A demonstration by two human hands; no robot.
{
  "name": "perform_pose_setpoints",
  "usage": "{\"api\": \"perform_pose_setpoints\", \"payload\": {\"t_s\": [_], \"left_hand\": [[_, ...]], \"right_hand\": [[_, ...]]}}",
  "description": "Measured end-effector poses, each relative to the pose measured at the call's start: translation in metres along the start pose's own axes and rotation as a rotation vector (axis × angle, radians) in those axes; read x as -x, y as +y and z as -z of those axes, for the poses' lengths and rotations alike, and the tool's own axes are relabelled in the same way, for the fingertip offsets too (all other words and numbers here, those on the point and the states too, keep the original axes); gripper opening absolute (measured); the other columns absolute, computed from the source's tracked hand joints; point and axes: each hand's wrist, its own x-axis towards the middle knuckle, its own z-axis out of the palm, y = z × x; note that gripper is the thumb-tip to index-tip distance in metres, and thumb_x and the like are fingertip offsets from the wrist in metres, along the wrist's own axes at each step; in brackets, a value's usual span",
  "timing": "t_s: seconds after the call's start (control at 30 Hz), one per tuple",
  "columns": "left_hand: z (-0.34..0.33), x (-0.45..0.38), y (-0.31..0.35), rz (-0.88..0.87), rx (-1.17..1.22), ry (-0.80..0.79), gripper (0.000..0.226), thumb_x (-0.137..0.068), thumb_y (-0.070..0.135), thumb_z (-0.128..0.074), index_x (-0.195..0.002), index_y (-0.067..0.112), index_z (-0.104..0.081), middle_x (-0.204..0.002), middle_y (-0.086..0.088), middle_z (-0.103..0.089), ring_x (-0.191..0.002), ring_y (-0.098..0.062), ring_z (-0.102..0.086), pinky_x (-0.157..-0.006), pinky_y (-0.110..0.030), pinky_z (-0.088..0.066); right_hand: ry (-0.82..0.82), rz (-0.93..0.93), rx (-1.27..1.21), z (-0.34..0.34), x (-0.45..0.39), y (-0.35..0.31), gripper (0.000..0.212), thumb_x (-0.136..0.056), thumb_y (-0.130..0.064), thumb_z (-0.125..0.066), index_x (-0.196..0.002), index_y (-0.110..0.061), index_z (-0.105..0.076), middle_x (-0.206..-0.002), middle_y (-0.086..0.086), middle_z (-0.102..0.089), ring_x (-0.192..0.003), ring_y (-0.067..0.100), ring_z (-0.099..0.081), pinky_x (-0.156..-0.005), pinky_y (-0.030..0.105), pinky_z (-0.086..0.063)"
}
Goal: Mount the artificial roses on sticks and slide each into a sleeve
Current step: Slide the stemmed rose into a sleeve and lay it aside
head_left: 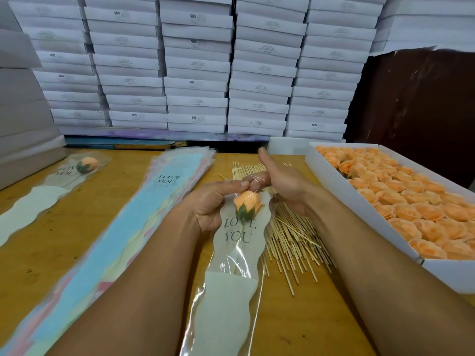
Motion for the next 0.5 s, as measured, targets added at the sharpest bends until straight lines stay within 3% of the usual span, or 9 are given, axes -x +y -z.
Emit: {"api": "perform_pose_setpoints", "payload": {"t_s": [0.07,0.13,0.2,0.27,0.33,0.43,0.5], "left_hand": [[0.0,0.001,0.0,0.001,-0.004,0.017,0.019,-0.094,0.005,-0.058,-0.096,-0.003,-0.075,-0.091,-0.021,-0.074,-0.075,-0.03,-0.074,-0.066,-0.041,-0.062],[-0.001,0.002,0.001,-0.013,-0.001,0.059,0.017,-0.096,0.004,-0.057,-0.101,-0.005,-0.071,-0.088,-0.021,-0.074,-0.073,-0.031,-0.075,-0.061,-0.041,-0.061],[-0.001,0.002,0.002,-0.024,0.013,0.129,0.012,-0.097,0.001,-0.055,-0.1,-0.005,-0.066,-0.085,-0.022,-0.074,-0.07,-0.032,-0.074,-0.058,-0.041,-0.06],[-0.002,0.003,0.003,-0.026,0.018,0.16,0.017,-0.097,0.0,-0.053,-0.092,-0.003,-0.068,-0.081,-0.022,-0.074,-0.068,-0.032,-0.074,-0.054,-0.04,-0.06],[-0.002,0.002,0.004,-0.063,0.013,0.235,0.011,-0.096,-0.004,-0.053,-0.099,0.0,-0.063,-0.075,-0.02,-0.074,-0.063,-0.029,-0.074,-0.052,-0.038,-0.059],[-0.003,-0.003,0.003,-0.139,-0.004,0.34,0.013,-0.097,-0.007,-0.051,-0.104,0.002,-0.058,-0.061,-0.013,-0.071,-0.052,-0.021,-0.071,-0.046,-0.032,-0.057],[-0.003,-0.006,0.003,-0.173,-0.018,0.391,0.013,-0.097,-0.008,-0.052,-0.101,0.003,-0.059,-0.058,-0.011,-0.07,-0.049,-0.018,-0.069,-0.046,-0.031,-0.056]], "right_hand": [[0.002,-0.009,-0.002,0.0,-0.001,0.002,0.083,-0.096,-0.075,-0.027,-0.072,-0.017,-0.082,-0.108,0.006,-0.076,-0.106,0.027,-0.065,-0.089,0.041,-0.052],[0.017,-0.012,-0.04,-0.001,-0.001,0.002,0.076,-0.098,-0.072,-0.028,-0.09,-0.019,-0.083,-0.113,0.004,-0.074,-0.111,0.021,-0.063,-0.098,0.044,-0.05],[0.028,0.003,-0.1,-0.003,0.0,-0.001,0.061,-0.1,-0.066,-0.033,-0.113,-0.023,-0.074,-0.111,0.003,-0.072,-0.088,0.013,-0.071,-0.077,0.034,-0.058],[0.028,-0.007,-0.133,-0.004,0.003,-0.004,0.048,-0.102,-0.059,-0.042,-0.125,-0.023,-0.061,-0.108,0.007,-0.07,-0.07,0.014,-0.07,-0.058,0.029,-0.056],[0.061,-0.041,-0.11,-0.003,0.005,-0.004,0.037,-0.1,-0.053,-0.052,-0.114,-0.019,-0.058,-0.091,0.008,-0.075,-0.062,0.016,-0.067,-0.053,0.031,-0.054],[0.106,-0.102,0.038,0.007,0.009,-0.007,0.051,-0.098,-0.05,-0.06,-0.11,-0.001,-0.057,-0.079,0.013,-0.076,-0.051,0.017,-0.063,-0.042,0.025,-0.046],[-0.027,-0.157,0.192,0.015,0.015,-0.012,0.059,-0.097,-0.053,-0.059,-0.106,0.005,-0.065,-0.08,0.016,-0.077,-0.053,0.016,-0.065,-0.039,0.023,-0.042]]}}
